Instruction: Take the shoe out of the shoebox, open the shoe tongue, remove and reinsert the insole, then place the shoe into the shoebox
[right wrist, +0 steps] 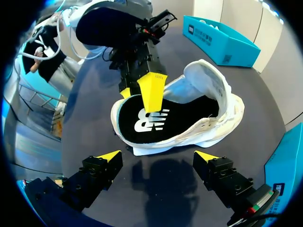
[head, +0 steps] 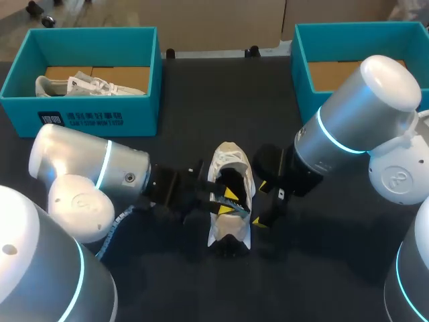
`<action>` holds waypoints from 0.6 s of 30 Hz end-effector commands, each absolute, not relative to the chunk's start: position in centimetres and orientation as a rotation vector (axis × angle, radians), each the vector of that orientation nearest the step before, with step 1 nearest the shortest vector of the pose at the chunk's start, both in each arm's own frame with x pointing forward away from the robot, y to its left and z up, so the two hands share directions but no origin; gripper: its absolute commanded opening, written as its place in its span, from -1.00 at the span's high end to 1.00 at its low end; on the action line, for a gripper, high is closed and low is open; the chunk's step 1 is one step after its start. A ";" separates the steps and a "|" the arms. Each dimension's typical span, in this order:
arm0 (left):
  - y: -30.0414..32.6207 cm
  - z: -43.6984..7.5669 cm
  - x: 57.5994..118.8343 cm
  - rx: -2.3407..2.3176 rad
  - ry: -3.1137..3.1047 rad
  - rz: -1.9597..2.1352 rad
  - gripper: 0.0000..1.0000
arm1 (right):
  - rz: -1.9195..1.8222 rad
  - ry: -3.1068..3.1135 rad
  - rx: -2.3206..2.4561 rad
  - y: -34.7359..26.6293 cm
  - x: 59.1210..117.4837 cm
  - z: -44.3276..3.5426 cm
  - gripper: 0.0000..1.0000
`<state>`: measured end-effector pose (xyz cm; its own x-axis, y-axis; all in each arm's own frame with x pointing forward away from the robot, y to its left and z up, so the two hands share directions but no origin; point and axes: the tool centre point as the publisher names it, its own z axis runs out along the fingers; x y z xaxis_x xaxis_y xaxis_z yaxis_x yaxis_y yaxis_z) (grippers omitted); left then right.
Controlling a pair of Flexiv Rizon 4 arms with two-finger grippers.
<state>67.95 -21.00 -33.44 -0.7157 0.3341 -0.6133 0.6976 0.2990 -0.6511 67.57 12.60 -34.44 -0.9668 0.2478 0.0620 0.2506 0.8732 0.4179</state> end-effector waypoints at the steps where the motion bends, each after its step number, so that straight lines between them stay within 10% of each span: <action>1: -21.8 -34.4 68.3 0.971 2.219 -1.384 1.00 | -0.677 -3.036 -0.405 12.6 67.5 -34.4 -1.00; 18: -20.9 -36.1 70.3 0.996 2.136 -1.324 0.98 | -0.677 -3.036 -0.405 12.6 67.5 -34.4 -1.00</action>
<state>70.22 -21.16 -36.12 -0.6468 0.3452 -0.6800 0.7627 0.2931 -0.5766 67.57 12.60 -34.44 -0.9668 0.2478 0.0620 0.2506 0.8732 0.4180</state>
